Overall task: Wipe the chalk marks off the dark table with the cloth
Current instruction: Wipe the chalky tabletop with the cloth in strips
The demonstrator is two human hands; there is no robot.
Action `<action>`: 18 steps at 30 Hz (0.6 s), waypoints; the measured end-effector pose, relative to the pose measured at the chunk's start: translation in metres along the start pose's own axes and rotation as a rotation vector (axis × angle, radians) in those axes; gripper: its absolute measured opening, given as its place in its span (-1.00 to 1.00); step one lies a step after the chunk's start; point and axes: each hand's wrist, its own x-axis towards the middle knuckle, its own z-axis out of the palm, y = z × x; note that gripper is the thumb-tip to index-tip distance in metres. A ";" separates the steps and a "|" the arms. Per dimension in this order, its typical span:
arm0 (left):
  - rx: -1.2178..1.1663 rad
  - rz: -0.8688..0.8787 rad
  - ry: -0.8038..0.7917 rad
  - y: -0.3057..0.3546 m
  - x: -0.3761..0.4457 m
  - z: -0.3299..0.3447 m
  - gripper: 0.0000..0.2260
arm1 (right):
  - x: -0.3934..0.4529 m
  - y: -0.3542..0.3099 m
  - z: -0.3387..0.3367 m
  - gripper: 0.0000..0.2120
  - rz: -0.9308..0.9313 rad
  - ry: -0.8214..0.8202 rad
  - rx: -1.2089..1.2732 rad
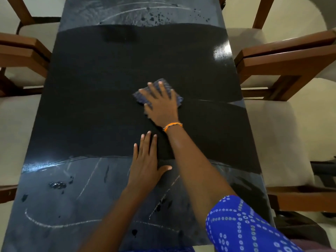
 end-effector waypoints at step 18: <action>0.105 0.091 -0.064 0.066 0.003 0.020 -0.15 | -0.097 0.168 -0.043 -0.47 0.511 0.086 0.014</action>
